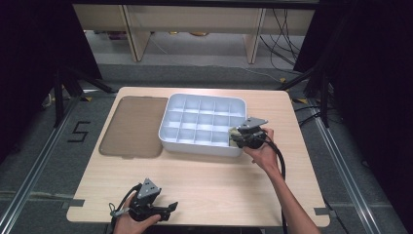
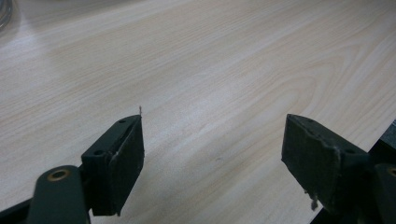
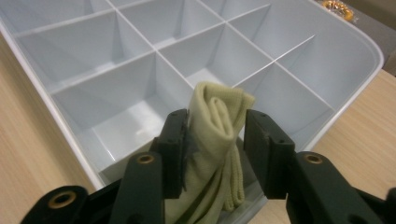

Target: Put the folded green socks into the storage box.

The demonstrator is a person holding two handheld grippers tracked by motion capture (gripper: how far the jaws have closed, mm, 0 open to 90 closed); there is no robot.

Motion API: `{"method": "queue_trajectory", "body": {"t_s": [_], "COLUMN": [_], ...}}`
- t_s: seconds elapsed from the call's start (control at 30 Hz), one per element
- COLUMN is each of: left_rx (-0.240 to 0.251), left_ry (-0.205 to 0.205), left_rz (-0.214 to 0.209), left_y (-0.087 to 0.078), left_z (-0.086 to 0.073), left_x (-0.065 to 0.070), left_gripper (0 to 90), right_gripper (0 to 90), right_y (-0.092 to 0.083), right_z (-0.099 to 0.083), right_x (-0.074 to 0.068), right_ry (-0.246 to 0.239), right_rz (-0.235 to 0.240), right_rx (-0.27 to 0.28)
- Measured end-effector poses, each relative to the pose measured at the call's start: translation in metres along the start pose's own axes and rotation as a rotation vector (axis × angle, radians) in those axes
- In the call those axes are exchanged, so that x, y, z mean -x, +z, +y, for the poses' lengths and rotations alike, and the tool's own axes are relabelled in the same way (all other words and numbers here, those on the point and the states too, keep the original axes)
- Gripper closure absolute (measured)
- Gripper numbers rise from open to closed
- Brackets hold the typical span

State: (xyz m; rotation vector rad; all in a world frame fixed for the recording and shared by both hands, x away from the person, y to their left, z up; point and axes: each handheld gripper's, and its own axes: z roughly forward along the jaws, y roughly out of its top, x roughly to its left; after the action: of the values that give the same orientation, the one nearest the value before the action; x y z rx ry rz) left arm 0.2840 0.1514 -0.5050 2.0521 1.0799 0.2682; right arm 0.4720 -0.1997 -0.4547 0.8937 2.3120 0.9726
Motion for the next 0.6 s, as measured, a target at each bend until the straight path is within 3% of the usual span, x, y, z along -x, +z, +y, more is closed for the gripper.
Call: {"method": "queue_trajectory", "body": {"t_s": [0.13,0.27,0.4,0.47,0.5,0.6], "left_rx": [0.006,0.004,-0.008,0.009,0.011,0.010], "left_ry": [-0.001,0.000,0.006,-0.004,-0.005,0.008], "left_rz": [0.004,0.002,0.001,-0.003,0.004,-0.001], "left_y": [0.000,0.000,-0.001,0.000,-0.001,-0.001], "left_z": [0.000,0.000,0.000,0.000,0.000,0.000], "left_x": [0.000,0.000,-0.001,-0.001,0.000,-0.001], "left_gripper": [20.7,20.7,20.8,20.7,20.7,20.7], "right_gripper": [61.0,74.5,78.3,79.3,79.6,80.3], "right_y": [-0.012,-0.018,-0.011,-0.006,-0.004,0.002], "right_z": [0.007,0.012,0.010,0.009,0.009,0.010], "right_x": [0.004,0.008,0.011,0.011,0.007,0.003], "right_ry": [0.038,0.045,0.049,0.061,0.089,0.051], "right_rz": [0.018,0.040,0.029,0.037,0.041,0.044], "right_rx": [0.061,0.102,0.044,0.013,-0.012,-0.070]}}
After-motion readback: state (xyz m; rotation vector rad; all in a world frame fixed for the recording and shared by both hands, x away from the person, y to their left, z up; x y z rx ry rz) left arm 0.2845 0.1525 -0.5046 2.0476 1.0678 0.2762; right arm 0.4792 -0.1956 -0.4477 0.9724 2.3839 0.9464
